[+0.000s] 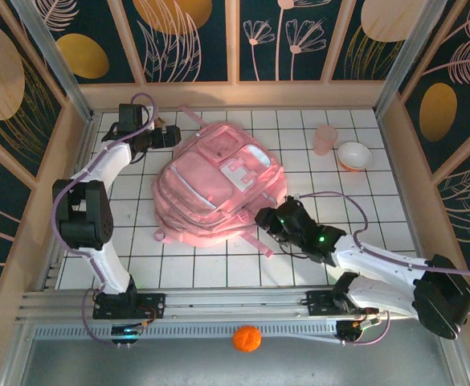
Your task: Pack the student bag
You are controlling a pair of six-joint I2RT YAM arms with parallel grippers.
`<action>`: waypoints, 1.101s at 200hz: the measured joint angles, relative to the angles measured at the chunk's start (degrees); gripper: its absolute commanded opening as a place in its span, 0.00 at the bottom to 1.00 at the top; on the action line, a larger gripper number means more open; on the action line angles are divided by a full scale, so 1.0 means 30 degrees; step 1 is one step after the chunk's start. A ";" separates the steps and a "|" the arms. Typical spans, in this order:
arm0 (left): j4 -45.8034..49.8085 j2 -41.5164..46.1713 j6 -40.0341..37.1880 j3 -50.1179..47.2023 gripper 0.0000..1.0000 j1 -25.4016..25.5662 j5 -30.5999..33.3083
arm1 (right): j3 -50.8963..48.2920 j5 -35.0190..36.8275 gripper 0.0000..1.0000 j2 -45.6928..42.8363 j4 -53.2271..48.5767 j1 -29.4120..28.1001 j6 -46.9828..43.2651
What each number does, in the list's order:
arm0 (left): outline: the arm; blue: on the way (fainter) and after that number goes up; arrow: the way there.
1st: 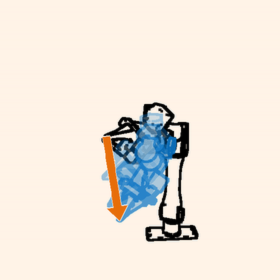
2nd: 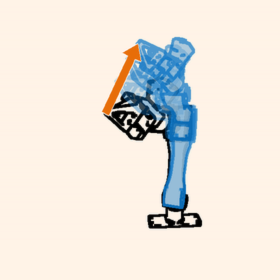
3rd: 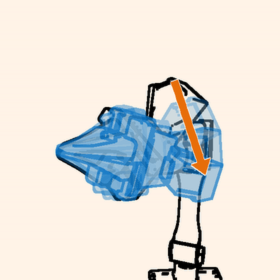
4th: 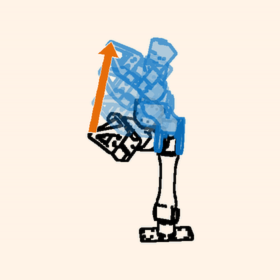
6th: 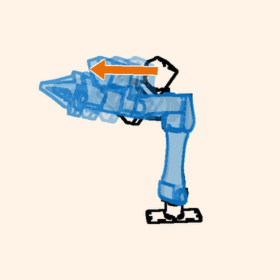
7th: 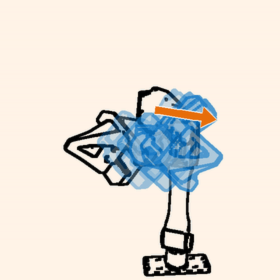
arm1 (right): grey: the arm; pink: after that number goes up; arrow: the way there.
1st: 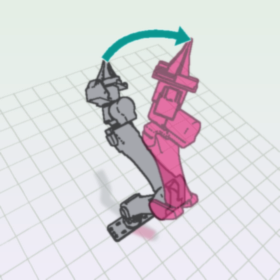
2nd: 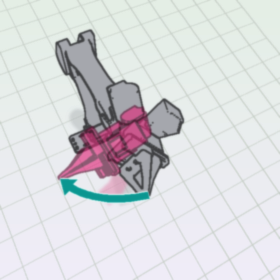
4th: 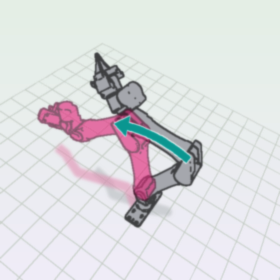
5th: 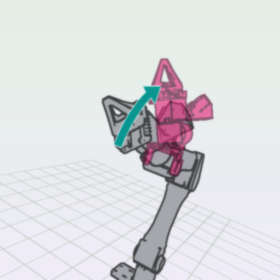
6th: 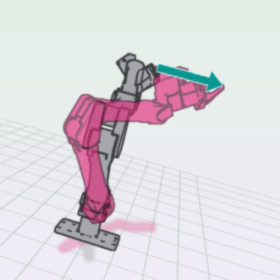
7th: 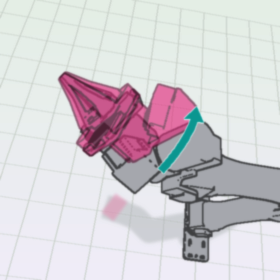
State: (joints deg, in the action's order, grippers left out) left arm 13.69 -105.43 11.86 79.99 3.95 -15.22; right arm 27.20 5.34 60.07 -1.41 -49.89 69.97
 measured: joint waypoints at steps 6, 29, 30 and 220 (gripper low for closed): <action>-0.0058 -0.0153 0.0146 -0.0146 0.96 0.0000 -0.0255 | -0.0007 0.0000 0.52 0.0138 0.0160 0.0117 0.0146; -0.0168 -0.0656 0.0597 -0.0750 0.89 0.0080 -0.1239 | -0.0335 -0.0153 0.53 0.0554 0.1180 0.0444 0.0459; -0.0175 -0.0685 0.0612 -0.0758 0.88 0.0080 -0.1282 | -0.0350 -0.0153 0.53 0.0568 0.1188 0.0452 0.0459; -0.6761 1.1708 0.5297 -1.4047 0.99 0.1996 0.2499 | 0.3934 -0.6805 0.99 0.5850 0.3344 1.3231 -1.1023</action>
State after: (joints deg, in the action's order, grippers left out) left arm -6.59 -70.30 27.75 37.85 9.93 -7.73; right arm 39.00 -15.07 77.62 8.62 -10.20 36.91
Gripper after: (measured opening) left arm 0.988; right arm 0.966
